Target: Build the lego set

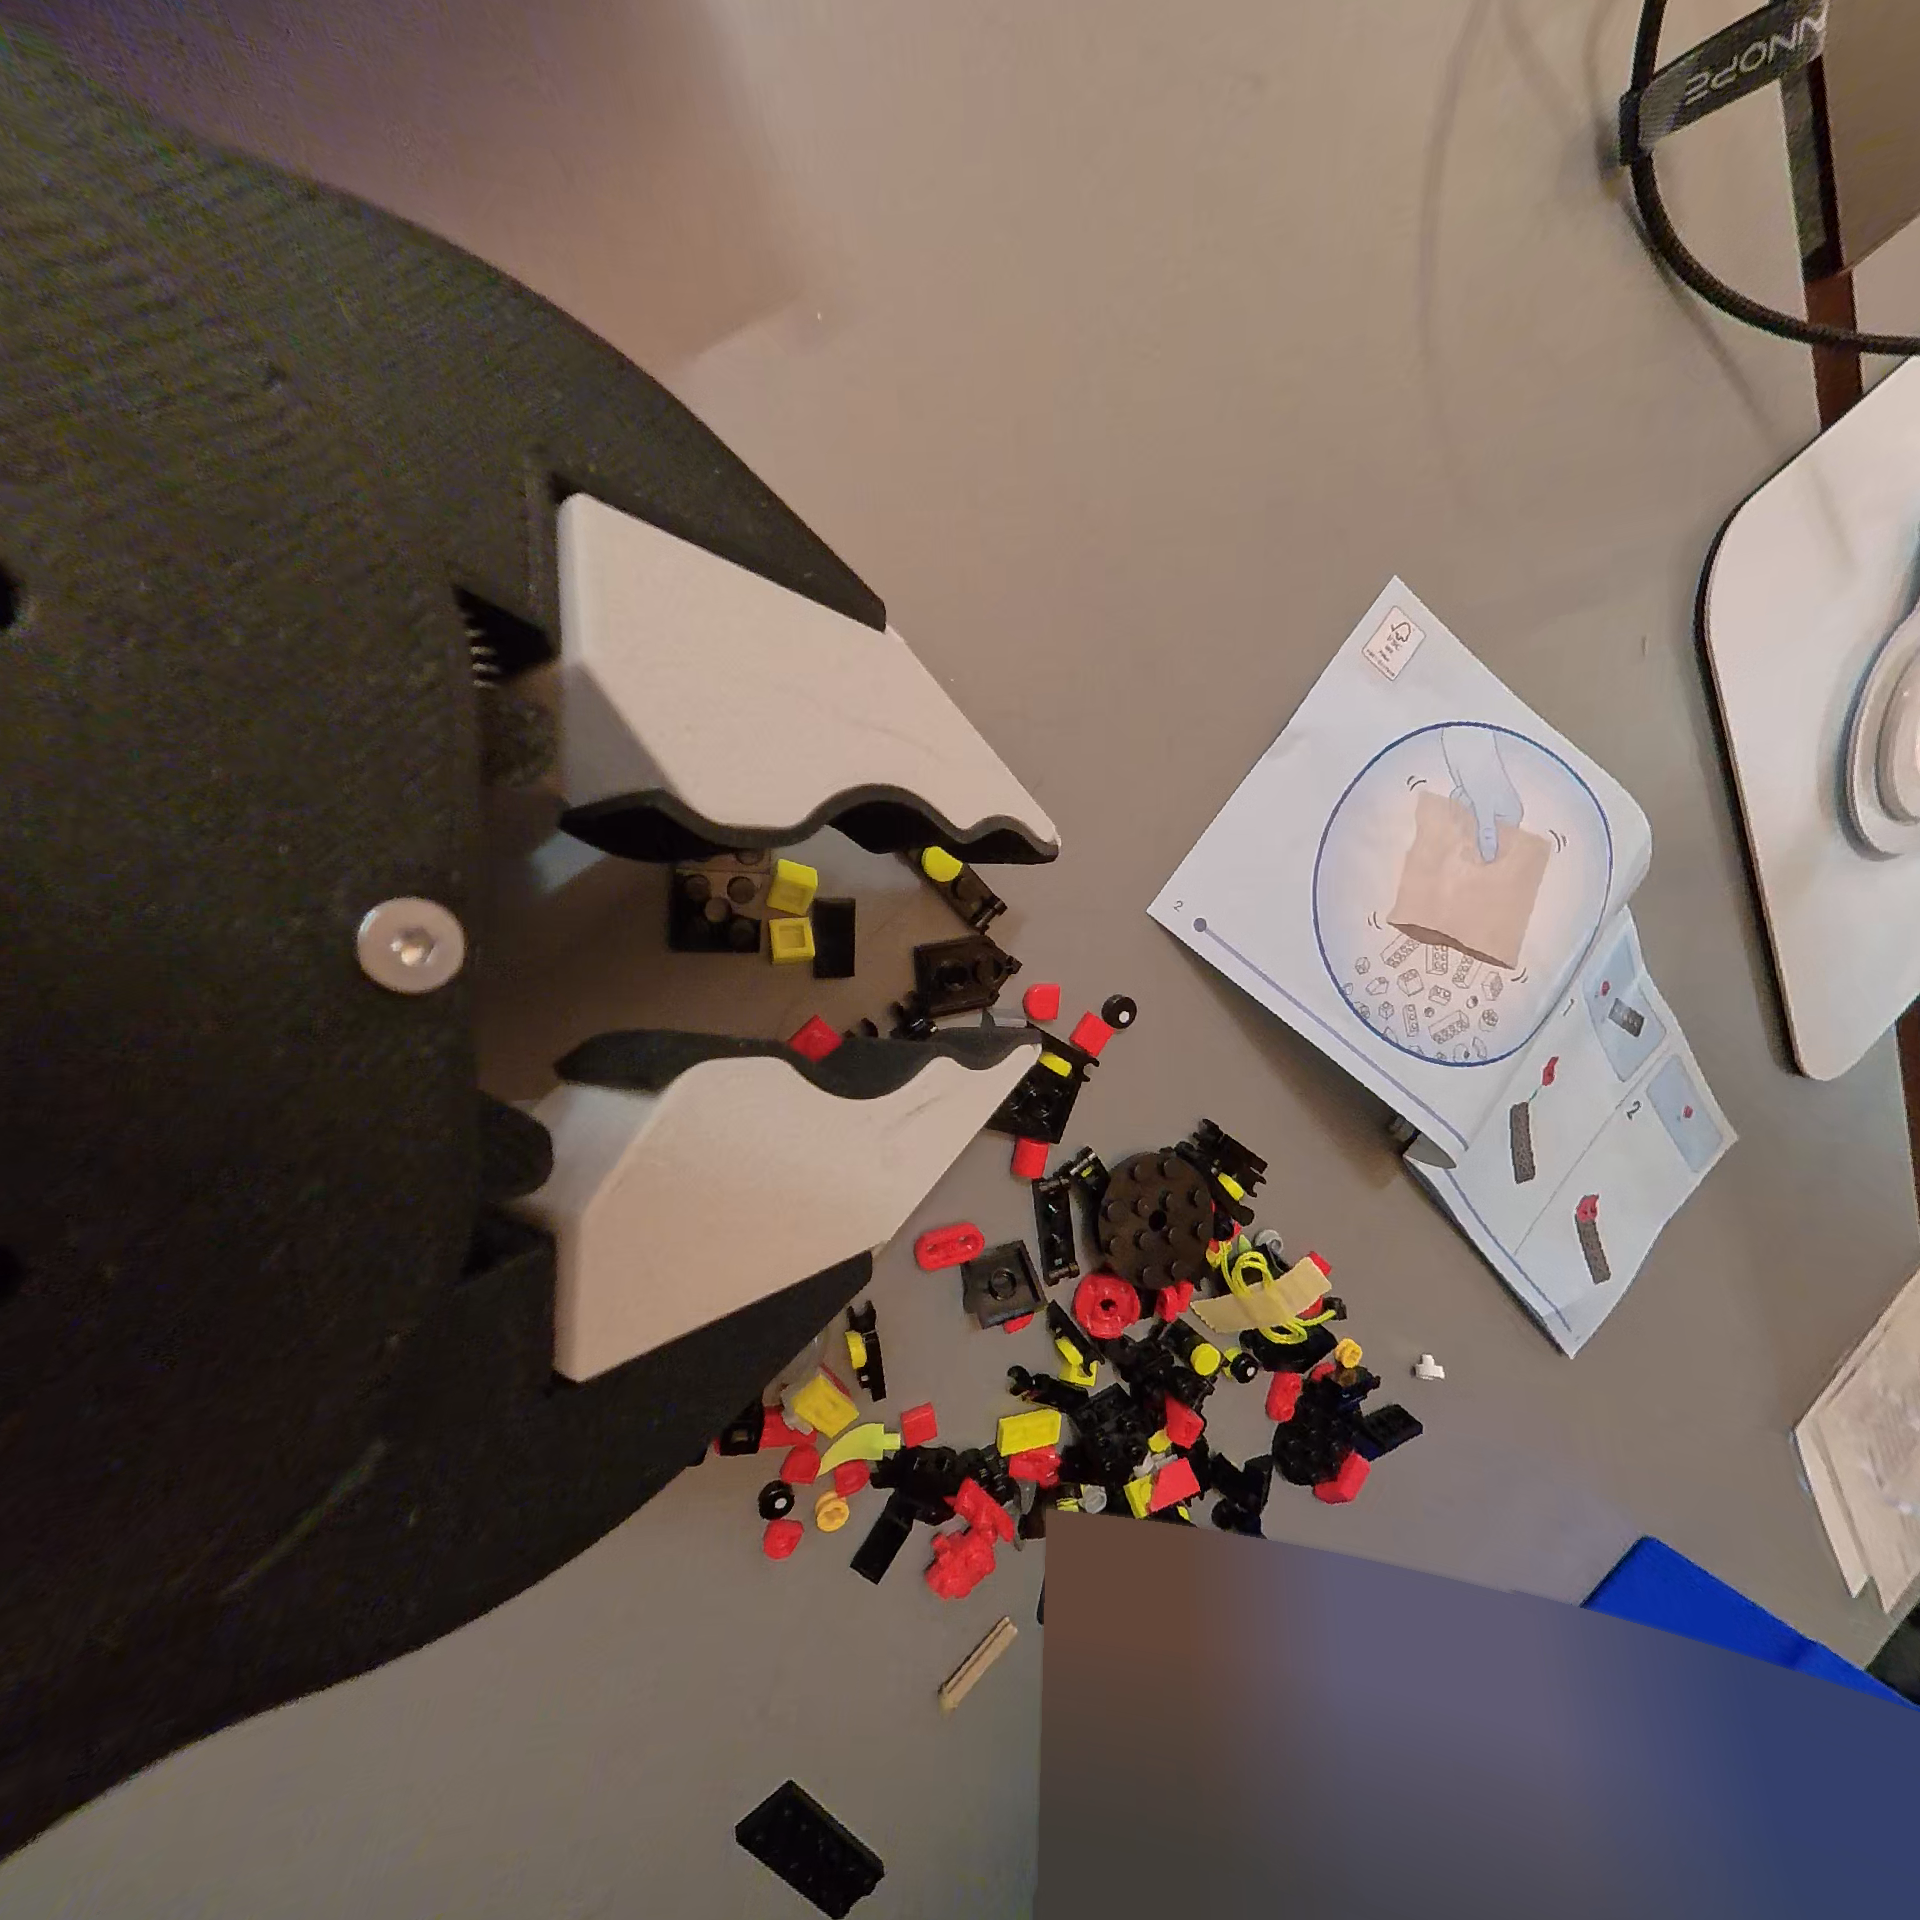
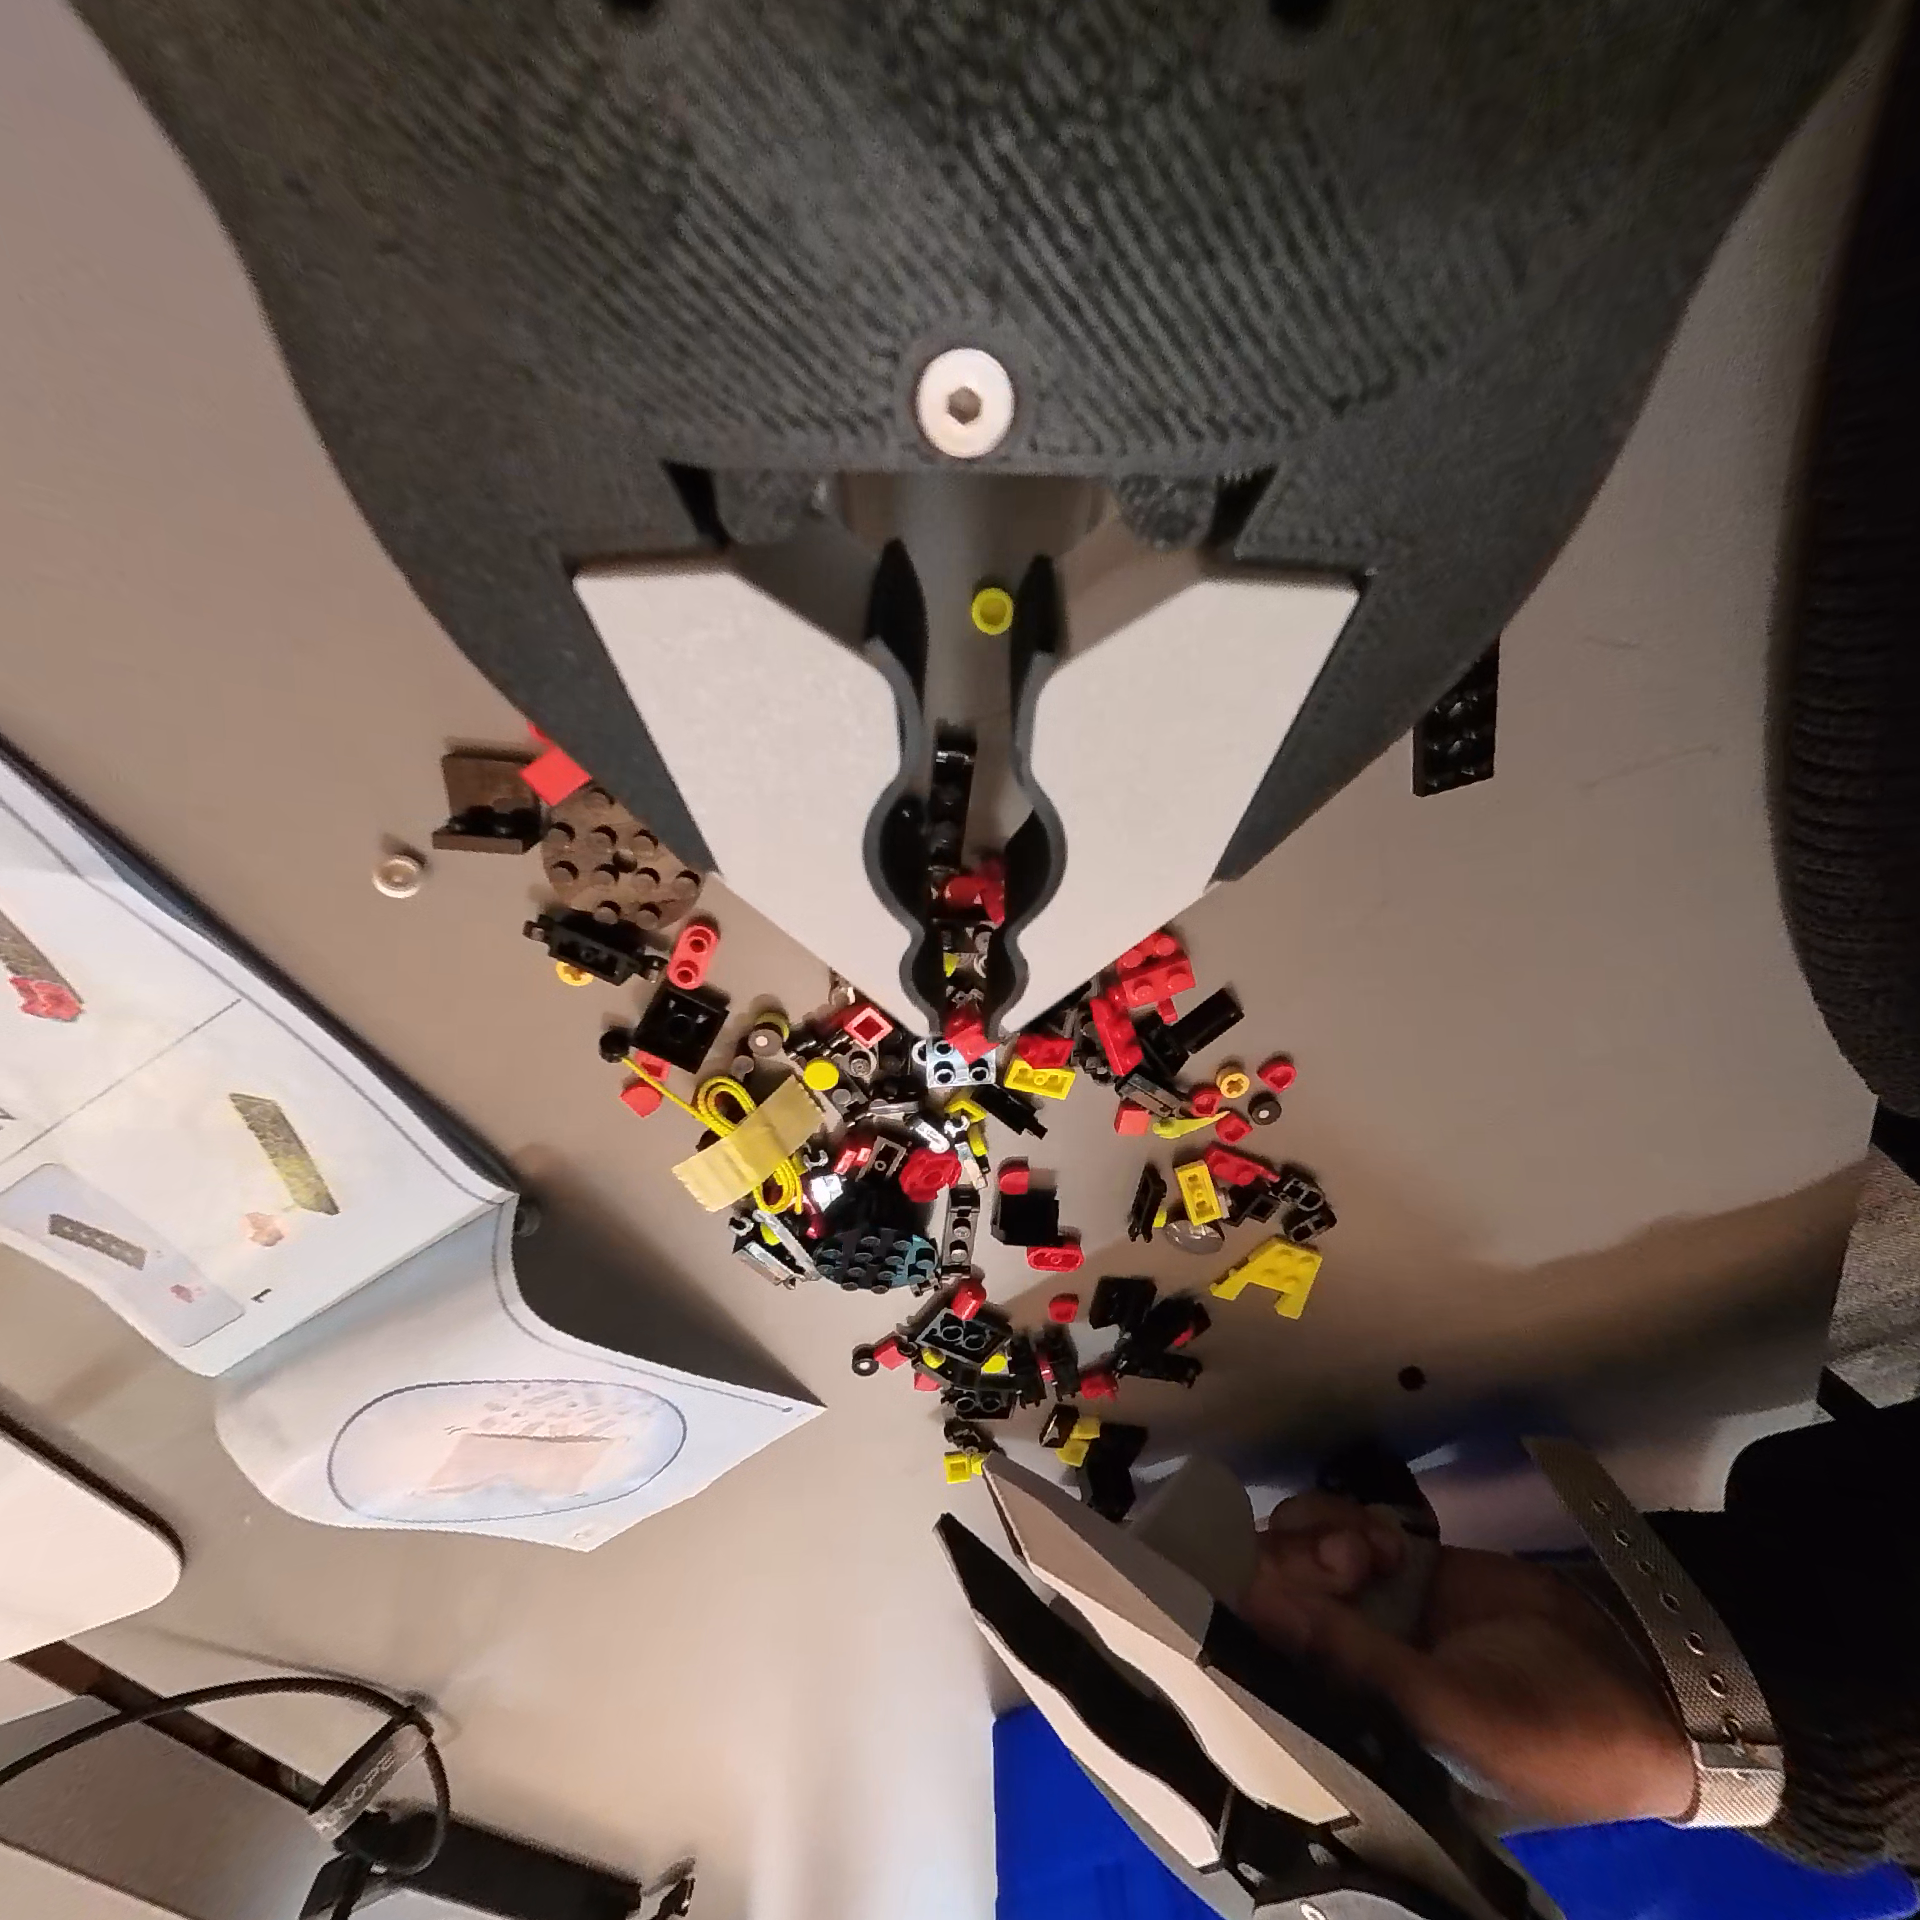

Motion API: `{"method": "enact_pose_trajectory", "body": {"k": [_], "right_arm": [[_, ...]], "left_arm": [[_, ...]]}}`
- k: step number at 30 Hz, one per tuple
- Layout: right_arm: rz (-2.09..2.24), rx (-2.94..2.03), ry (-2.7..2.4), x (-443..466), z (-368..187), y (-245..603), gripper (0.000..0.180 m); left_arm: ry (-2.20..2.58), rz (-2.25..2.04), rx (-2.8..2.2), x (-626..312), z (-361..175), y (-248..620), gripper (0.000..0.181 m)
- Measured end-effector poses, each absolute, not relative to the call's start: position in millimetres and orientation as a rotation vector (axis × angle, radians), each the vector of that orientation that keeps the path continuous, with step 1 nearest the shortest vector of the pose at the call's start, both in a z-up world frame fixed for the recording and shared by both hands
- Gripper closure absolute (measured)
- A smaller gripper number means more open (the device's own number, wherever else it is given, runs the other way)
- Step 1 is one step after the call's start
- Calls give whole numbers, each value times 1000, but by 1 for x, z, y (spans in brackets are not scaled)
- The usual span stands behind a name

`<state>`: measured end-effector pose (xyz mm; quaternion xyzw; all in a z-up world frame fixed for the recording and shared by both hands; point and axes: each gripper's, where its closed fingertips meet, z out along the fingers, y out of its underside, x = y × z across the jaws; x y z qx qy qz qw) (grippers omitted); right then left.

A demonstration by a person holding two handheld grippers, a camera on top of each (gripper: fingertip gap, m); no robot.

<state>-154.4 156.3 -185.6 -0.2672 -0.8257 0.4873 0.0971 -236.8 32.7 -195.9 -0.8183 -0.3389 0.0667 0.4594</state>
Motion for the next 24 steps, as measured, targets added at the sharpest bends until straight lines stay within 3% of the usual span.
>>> {"method": "enact_pose_trajectory", "body": {"k": [11, 17, 24], "right_arm": [[1494, -768, -2394, -155, -175, 155, 175], [1530, -731, -2340, -155, -165, 150, 175], [1718, -748, -2290, -149, -147, 141, 175]], "left_arm": [[-843, 181, -1910, -239, -177, 33, 151], [-842, -208, -1572, -202, -119, 82, 146], [-794, -414, -1652, -162, -134, 121, 147]]}}
